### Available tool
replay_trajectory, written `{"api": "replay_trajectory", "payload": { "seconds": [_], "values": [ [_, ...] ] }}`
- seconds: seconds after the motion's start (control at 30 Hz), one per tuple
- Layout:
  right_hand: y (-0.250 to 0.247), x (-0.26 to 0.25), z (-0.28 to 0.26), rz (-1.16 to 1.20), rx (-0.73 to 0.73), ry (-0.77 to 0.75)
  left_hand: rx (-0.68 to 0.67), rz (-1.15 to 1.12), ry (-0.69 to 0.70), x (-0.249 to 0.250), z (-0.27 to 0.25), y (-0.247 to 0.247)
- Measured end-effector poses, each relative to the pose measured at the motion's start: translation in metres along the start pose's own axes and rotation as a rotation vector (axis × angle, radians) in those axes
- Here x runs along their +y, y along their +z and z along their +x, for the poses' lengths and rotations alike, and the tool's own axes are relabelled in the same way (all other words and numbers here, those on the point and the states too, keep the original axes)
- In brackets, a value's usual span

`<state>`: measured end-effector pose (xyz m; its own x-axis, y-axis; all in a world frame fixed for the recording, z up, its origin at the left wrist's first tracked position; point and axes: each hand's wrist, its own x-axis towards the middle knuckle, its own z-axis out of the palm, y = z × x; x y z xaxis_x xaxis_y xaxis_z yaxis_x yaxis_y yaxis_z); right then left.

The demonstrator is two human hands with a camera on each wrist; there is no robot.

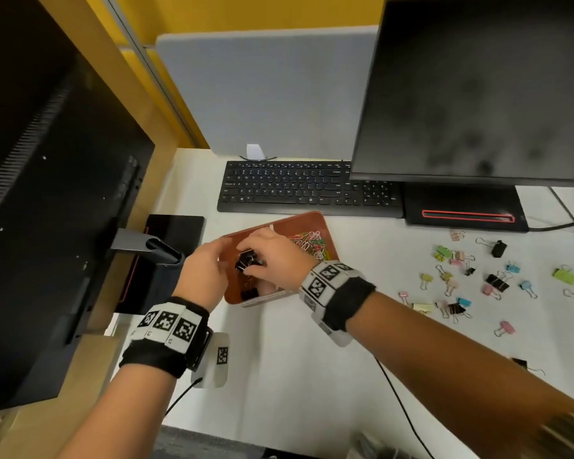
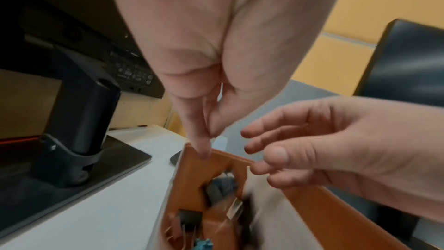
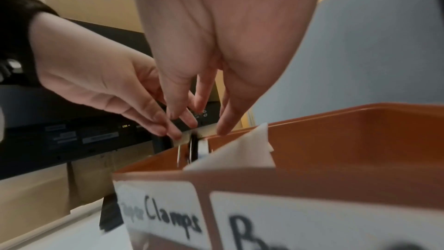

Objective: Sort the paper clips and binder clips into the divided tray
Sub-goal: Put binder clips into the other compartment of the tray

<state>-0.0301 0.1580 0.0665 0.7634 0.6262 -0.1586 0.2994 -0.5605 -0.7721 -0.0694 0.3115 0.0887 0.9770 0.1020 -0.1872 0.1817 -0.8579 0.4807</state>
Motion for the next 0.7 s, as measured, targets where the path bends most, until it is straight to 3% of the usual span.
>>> {"api": "replay_trajectory", "payload": {
  "seconds": [0.1, 0.33, 0.47, 0.57, 0.7],
  "values": [
    [-0.013, 0.023, -0.036, 0.015, 0.123, 0.036, 0.033, -0.068, 0.103, 0.013, -0.007, 0.003],
    [-0.051, 0.124, -0.174, -0.073, 0.404, 0.486, -0.253, -0.203, 0.532, 0.083, -0.027, 0.059],
    [-0.052, 0.153, -0.224, -0.087, 0.23, 0.624, -0.477, -0.146, 0.611, 0.106, -0.033, 0.121],
    [-0.042, 0.162, -0.234, -0.169, 0.044, 0.616, -0.599, 0.017, 0.539, 0.106, -0.032, 0.161],
    [-0.029, 0.167, -0.224, -0.246, -0.015, 0.589, -0.605, 0.249, 0.456, 0.104, -0.031, 0.189]
  ]
}}
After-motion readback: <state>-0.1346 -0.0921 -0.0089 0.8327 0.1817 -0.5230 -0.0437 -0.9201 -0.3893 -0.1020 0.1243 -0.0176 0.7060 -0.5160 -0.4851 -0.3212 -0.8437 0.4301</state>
